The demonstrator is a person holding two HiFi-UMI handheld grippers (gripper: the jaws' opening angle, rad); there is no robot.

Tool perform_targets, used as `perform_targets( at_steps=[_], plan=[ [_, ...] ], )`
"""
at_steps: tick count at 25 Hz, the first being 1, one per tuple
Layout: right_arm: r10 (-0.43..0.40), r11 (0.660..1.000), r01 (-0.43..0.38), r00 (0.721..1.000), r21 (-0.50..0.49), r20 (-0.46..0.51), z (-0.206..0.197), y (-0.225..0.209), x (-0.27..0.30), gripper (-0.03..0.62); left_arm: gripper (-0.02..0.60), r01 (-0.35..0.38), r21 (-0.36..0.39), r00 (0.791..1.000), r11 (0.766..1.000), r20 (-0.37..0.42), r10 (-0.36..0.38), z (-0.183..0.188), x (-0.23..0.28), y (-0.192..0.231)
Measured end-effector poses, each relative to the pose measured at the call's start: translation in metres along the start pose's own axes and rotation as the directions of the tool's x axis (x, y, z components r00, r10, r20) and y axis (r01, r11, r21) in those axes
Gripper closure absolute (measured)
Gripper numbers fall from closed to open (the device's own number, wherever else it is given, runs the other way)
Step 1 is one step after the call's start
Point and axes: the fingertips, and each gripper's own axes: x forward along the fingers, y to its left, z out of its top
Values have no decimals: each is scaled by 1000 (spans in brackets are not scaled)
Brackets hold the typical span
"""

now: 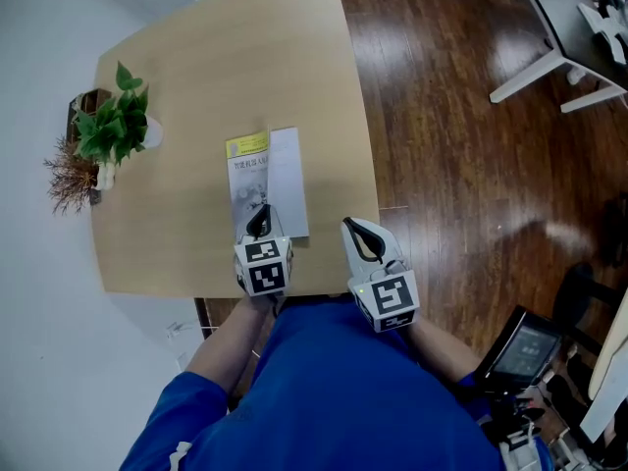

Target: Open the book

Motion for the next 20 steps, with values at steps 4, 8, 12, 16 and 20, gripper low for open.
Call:
perform_targets(
  at_steps=[4,8,12,16,20],
  plan=[
    [6,1000,-6,1000,-21,-1,2,11,0,591,572,-9,-20,1000,1000,17,10,-1,-9,19],
    [33,999,-32,999,-22,23,11,25,2,591,571,-20,-39,999,999,29,21,0,-16,34],
    [10,999,-9,999,-43,42,21,32,4,591,570,-34,-59,999,998,39,36,-3,-21,51],
    [34,998,-31,999,-57,40,19,46,8,591,568,-51,-82,998,995,44,55,-8,-27,73],
    [10,998,-7,999,-65,47,28,51,9,591,566,-65,-98,996,993,48,70,-13,-31,89]
  ],
)
